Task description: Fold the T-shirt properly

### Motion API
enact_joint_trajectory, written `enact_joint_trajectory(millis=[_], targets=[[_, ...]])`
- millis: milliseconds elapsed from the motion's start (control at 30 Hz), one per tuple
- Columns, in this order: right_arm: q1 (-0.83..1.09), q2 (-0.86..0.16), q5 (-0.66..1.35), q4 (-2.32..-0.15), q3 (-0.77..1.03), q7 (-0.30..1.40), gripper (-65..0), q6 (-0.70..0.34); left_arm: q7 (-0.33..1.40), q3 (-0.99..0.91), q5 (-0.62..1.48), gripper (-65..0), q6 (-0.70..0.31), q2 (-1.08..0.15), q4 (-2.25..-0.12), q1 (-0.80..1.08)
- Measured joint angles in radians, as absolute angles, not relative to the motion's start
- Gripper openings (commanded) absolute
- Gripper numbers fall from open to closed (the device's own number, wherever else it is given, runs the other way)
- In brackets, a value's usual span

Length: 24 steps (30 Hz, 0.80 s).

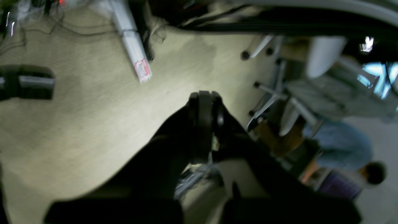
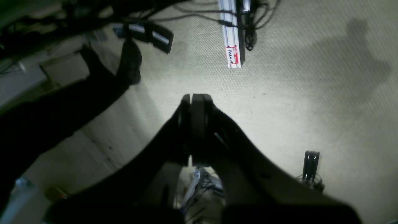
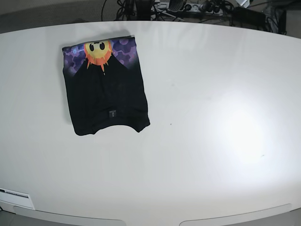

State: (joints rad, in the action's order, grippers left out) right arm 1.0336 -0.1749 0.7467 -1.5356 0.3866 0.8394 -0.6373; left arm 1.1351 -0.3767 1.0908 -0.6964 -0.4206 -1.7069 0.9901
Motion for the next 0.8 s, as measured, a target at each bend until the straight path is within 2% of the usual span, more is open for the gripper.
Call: enact_joint_trajectory(millis=[167,300,367,467,567,667,800], targets=[[0.89,-0.249,0.535,-1.305,0.239,0.624,-65.0,-0.594,0.824,-0.244,0.759,-65.0,-0.699,-0.416,-1.287,0.783],[0.754,-0.256,0.394,-1.133,0.131,0.478,-65.0,-0.555,0.568,-0.136,0.565,-65.0,-0.697,-0.414,-0.94,0.582],[0.687,-0.253,0.355,-1.039,0.076,0.413,-65.0,-0.499,0.426,-0.076,0.479,-65.0,-0.688,-0.412,-0.797,0.493],[0.584,-0.254,0.29,-0.892,-0.007,0.291,-65.0,-0.414,0.225,0.001,0.315,-65.0,-0.52,-0.373,-0.633,0.384],[0.479,-0.249,0.246,-0.76,-0.099,0.181,-65.0,-0.324,0.102,0.081,0.255,-65.0,-0.378,-0.308,-0.532,0.302],[0.39,-0.21,0.2,-0.677,-0.181,0.141,-65.0,-0.258,0.027,0.183,0.244,-65.0,-0.279,-0.231,-0.474,0.242],[0.323,-0.121,0.185,-0.641,-0.261,0.138,-65.0,-0.196,-0.012,0.287,0.246,-65.0,-0.21,-0.162,-0.461,0.218]])
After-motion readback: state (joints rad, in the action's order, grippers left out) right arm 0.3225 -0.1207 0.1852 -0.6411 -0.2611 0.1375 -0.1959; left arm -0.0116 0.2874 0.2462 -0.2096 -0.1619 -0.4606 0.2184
